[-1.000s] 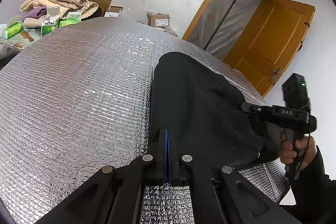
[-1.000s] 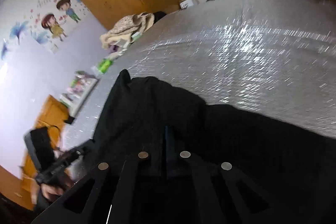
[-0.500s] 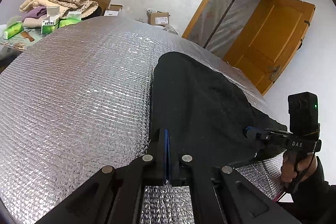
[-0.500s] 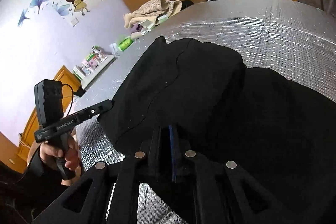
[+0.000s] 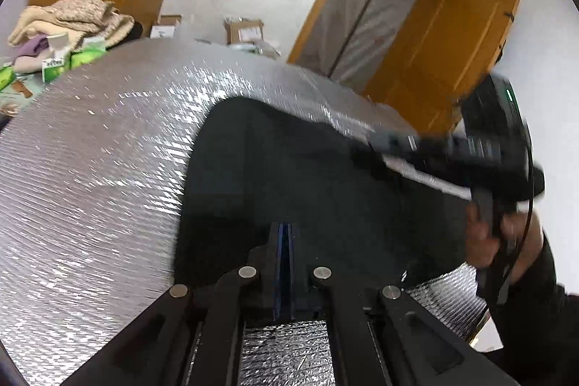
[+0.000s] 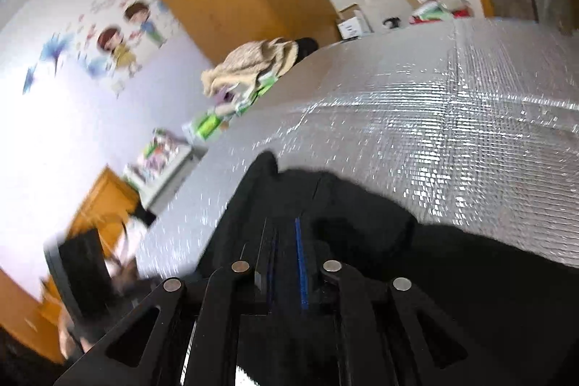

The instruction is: Fold clothes

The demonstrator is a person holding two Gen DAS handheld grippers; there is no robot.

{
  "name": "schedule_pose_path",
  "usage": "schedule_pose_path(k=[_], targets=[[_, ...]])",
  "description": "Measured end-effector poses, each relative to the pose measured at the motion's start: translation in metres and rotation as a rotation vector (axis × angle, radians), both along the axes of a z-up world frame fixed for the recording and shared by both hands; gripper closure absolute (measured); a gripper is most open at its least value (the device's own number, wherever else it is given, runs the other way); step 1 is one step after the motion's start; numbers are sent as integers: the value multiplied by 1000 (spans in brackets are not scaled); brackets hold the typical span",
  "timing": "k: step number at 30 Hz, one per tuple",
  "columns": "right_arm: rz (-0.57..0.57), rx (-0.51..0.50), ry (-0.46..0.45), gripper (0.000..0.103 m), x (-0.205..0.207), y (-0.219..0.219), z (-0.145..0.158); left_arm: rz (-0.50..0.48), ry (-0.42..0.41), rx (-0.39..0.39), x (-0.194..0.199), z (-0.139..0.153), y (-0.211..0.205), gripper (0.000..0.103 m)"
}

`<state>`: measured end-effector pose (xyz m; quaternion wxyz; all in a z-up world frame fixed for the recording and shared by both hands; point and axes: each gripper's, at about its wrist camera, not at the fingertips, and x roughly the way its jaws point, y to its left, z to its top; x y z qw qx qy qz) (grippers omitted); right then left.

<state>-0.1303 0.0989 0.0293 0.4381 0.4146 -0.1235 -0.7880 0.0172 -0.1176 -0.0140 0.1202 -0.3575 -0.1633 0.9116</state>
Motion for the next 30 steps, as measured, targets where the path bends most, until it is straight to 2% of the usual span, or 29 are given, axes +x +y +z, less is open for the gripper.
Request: schedule_pose_path(k=[3, 4, 7, 15, 17, 22, 27, 28, 30], targets=[[-69, -25, -123, 91, -30, 8, -18, 5, -12, -11, -1, -9, -1, 102], [-99, -28, -172, 101, -40, 13, -29, 4, -11, -6, 0, -10, -2, 102], [-152, -153, -290, 103, -56, 34, -53, 1, -10, 15, 2, -12, -6, 102], [-179, -179, -310, 103, -51, 42, -48, 20, 4, 22, 2, 0, -12, 102], [-150, -161, -251, 96, -37, 47, -29, 26, 23, 23, 9, 7, -16, 102], [-5, -160, -158, 96, 11, 59, -8, 34, 42, 23, 11, 13, -19, 102], [20, -55, -167, 99, 38, 62, -35, 43, 9, 28, 5, -1, -22, 102], [13, -61, -179, 103, 38, 66, -43, 46, 0, 31, 4, -6, -24, 102], [1, -100, -205, 103, 38, 78, -47, 53, -11, 43, 5, -12, -27, 102]])
